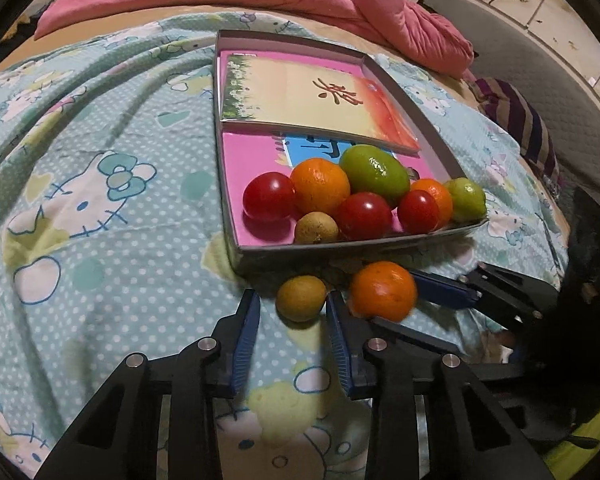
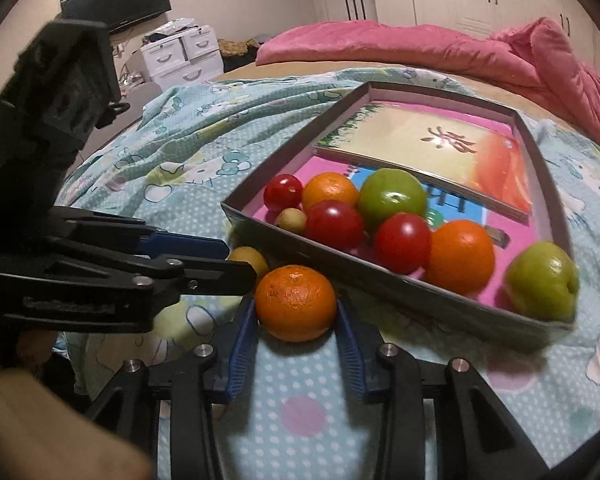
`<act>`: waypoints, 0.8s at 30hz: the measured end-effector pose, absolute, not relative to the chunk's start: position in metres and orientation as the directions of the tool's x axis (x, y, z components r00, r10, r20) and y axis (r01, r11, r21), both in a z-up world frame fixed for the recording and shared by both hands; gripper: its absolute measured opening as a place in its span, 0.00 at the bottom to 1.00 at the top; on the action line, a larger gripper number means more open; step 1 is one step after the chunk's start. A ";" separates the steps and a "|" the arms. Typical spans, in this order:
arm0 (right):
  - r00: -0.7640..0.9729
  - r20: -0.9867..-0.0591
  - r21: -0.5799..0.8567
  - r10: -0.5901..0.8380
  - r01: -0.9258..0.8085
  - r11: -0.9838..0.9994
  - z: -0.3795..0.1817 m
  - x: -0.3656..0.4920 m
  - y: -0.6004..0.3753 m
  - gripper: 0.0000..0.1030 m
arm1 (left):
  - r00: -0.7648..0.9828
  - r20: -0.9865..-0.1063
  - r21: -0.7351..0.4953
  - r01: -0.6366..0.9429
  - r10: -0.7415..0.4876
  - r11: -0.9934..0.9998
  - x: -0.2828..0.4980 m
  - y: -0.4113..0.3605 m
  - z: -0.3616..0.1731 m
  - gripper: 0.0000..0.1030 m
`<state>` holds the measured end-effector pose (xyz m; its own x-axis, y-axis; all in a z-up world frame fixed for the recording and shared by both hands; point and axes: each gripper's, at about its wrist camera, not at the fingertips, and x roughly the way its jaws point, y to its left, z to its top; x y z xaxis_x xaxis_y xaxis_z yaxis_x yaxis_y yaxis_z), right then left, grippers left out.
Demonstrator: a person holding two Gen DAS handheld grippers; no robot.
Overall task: Organize fruits
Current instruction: 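Grasp the last orange with the right tool while the left tool grasps the last yellow plum, then lower the orange into the tray with the right tool while the left tool drops the plum inside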
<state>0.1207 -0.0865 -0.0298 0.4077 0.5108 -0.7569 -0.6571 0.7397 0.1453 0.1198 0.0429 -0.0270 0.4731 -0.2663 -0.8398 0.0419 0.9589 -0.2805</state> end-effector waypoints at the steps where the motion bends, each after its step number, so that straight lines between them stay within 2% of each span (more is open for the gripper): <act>1: 0.406 -0.757 0.153 0.512 -0.652 0.742 -0.029 0.120 -0.090 0.39 | 0.476 -0.839 -0.280 0.043 -0.266 0.959 0.120 0.043 -0.027 0.29; 3: 0.414 -0.755 0.155 0.509 -0.642 0.751 -0.026 0.119 -0.099 0.39 | 0.473 -0.841 -0.277 0.043 -0.264 0.960 0.123 0.039 -0.029 0.26; 7: 0.424 -0.729 0.193 0.537 -0.625 0.756 -0.018 0.117 -0.117 0.39 | 0.475 -0.837 -0.282 0.048 -0.271 0.958 0.123 0.037 -0.026 0.26; 9: 0.437 -0.703 0.218 0.562 -0.619 0.755 -0.010 0.116 -0.125 0.39 | 0.491 -0.819 -0.314 0.049 -0.297 0.948 0.119 0.040 -0.019 0.26; 14: 0.500 -0.625 0.238 0.600 -0.610 0.756 0.011 0.116 -0.138 0.39 | 0.605 -0.750 -0.291 0.061 -0.267 0.955 0.108 0.046 0.012 0.26; 19: 0.562 -0.618 0.218 0.550 -0.550 0.807 0.018 0.127 -0.151 0.39 | 0.617 -0.753 -0.255 0.048 -0.229 0.966 0.116 0.041 0.014 0.26; 24: 0.631 -0.649 0.117 0.425 -0.470 0.875 0.017 0.134 -0.163 0.39 | 0.600 -0.779 -0.220 0.012 -0.183 0.975 0.131 0.034 0.005 0.26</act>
<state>0.1344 -0.1632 0.0166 0.6310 0.4252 -0.6488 -0.4698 0.8751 0.1166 0.1306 0.0338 0.0052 0.5996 -0.1834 -0.7790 0.0120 0.9753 -0.2204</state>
